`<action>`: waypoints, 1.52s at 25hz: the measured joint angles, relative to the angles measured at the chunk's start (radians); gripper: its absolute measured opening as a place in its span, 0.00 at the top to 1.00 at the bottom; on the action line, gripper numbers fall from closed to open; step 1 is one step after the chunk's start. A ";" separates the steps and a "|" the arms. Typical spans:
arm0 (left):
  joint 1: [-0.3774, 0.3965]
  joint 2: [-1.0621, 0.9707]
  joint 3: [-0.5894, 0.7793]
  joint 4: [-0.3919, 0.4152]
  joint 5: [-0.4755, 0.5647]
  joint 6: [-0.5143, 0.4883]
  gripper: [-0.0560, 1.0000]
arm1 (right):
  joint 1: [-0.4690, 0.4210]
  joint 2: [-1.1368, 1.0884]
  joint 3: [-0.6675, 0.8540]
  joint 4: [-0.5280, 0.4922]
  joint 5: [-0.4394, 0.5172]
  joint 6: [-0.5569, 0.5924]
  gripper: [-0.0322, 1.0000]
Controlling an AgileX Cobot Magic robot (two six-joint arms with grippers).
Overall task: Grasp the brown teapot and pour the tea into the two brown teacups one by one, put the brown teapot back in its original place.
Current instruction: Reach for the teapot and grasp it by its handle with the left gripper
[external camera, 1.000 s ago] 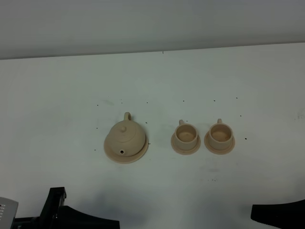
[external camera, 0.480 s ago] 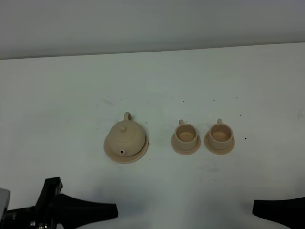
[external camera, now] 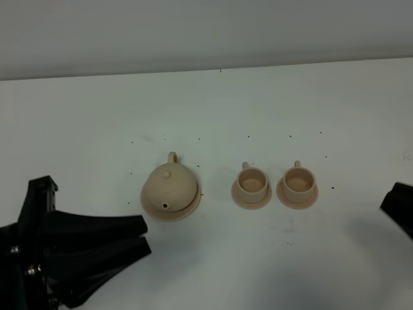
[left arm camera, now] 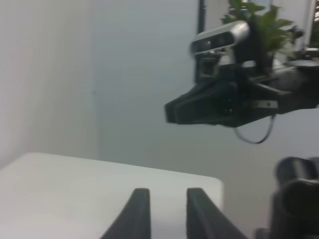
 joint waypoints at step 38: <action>0.000 -0.159 -0.103 0.582 -0.531 -0.797 0.83 | 0.000 -0.370 -0.130 -1.392 0.316 1.368 0.98</action>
